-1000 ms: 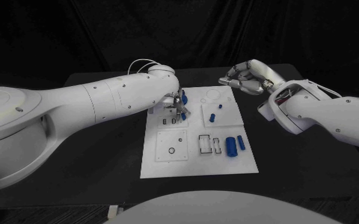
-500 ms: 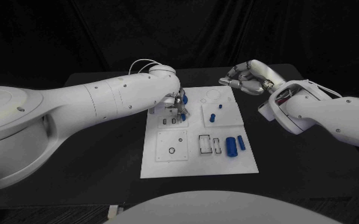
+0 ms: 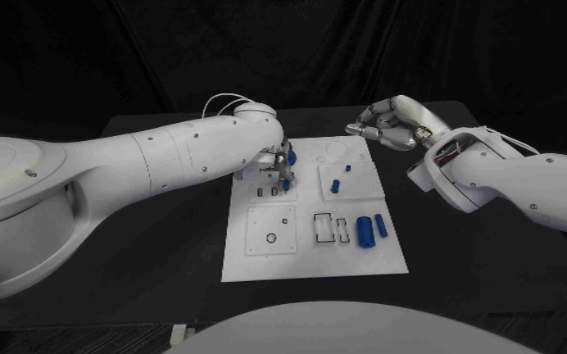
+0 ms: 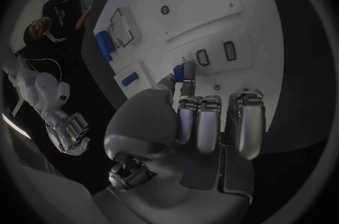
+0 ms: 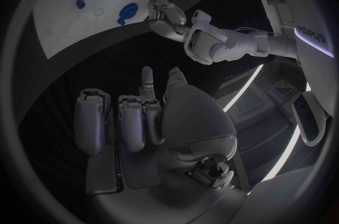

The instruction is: Assemble the parts on the task board

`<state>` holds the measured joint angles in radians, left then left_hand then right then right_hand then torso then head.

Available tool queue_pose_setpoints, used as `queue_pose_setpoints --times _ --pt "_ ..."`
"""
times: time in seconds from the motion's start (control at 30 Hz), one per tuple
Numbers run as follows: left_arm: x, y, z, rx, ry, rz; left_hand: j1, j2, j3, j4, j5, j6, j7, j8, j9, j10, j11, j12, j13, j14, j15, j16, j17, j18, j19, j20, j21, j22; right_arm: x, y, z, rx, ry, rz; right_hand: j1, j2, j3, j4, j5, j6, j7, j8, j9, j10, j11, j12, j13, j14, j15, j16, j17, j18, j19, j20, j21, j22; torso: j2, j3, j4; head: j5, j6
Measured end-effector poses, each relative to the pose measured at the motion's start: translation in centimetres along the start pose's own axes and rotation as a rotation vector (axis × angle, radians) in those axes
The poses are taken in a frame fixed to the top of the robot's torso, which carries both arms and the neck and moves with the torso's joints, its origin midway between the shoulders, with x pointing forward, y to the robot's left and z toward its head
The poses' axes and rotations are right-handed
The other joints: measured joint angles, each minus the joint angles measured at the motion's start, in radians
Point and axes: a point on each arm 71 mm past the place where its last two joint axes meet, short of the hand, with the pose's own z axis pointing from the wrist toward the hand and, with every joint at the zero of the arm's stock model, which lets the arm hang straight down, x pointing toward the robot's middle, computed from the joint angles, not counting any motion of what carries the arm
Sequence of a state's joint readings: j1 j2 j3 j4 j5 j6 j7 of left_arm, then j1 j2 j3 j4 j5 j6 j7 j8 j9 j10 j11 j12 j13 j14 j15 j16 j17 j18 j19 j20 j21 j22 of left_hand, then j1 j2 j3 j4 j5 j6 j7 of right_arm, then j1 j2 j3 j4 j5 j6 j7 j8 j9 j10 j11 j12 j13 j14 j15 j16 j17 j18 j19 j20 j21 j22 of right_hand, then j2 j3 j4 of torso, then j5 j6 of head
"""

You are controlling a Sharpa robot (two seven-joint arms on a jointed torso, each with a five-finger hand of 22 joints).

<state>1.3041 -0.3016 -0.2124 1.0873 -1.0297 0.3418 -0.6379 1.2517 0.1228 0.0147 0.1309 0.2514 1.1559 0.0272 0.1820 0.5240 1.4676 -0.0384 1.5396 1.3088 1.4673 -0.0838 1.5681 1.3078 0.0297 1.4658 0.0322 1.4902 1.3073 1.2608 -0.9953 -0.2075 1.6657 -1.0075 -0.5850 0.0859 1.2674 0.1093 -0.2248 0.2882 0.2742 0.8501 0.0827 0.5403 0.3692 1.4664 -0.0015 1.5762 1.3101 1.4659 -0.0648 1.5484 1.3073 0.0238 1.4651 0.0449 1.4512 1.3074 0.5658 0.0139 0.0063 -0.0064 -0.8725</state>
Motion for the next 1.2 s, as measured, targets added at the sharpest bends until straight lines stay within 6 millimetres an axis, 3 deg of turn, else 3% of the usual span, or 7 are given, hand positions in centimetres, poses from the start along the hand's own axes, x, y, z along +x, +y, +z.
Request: queue_pose_setpoints --times 0.4,0.73,1.2 --pt "0.3 0.2 -0.2 0.007 -0.002 -0.002 0.006 -0.006 0.013 -0.008 0.001 0.000 0.000 0.000 0.002 0.000 0.001 -0.015 0.000 0.000 0.000 0.000 0.000 0.000 0.000 0.000 -0.008 0.000 0.0 -0.1 -0.1 0.002 0.000 0.000 0.009 0.001 -0.003 -0.003 0.000 -0.004 -0.004 0.004 0.000 0.000 0.000 0.002 0.001 0.000 0.000 0.000 0.000 0.000 0.000 0.000 -0.005 0.000 0.000 0.0001 0.0000 0.004 0.000" --pt "0.6 0.3 -0.5 0.015 -0.010 -0.008 0.029 -0.037 0.042 0.011 0.064 -0.002 0.002 -0.011 0.010 -0.004 -0.001 -0.028 -0.001 -0.002 -0.002 0.000 0.000 0.000 0.004 -0.004 -0.008 0.000 0.0 -0.1 -0.1 0.005 -0.001 0.000 0.009 0.001 -0.003 -0.003 0.000 -0.004 -0.004 0.004 0.001 0.000 0.000 -0.002 0.000 0.000 0.000 0.000 0.000 0.000 0.000 0.000 -0.005 0.000 0.000 0.0000 0.0000 0.005 0.000" --pt "1.2 1.6 -2.2 0.032 -0.047 -0.036 0.008 -0.061 0.080 0.025 0.065 0.002 -0.002 -0.016 0.015 -0.001 -0.003 -0.034 -0.001 -0.002 -0.002 0.000 0.000 0.000 0.004 -0.004 -0.008 0.000 -0.1 -0.4 -0.3 0.011 -0.001 -0.001 0.014 -0.004 -0.006 0.000 0.000 -0.004 -0.004 0.009 0.001 0.000 0.000 -0.002 0.000 0.000 0.000 0.000 0.000 0.000 0.000 0.000 -0.005 0.000 0.000 0.0000 0.0000 0.014 0.000"
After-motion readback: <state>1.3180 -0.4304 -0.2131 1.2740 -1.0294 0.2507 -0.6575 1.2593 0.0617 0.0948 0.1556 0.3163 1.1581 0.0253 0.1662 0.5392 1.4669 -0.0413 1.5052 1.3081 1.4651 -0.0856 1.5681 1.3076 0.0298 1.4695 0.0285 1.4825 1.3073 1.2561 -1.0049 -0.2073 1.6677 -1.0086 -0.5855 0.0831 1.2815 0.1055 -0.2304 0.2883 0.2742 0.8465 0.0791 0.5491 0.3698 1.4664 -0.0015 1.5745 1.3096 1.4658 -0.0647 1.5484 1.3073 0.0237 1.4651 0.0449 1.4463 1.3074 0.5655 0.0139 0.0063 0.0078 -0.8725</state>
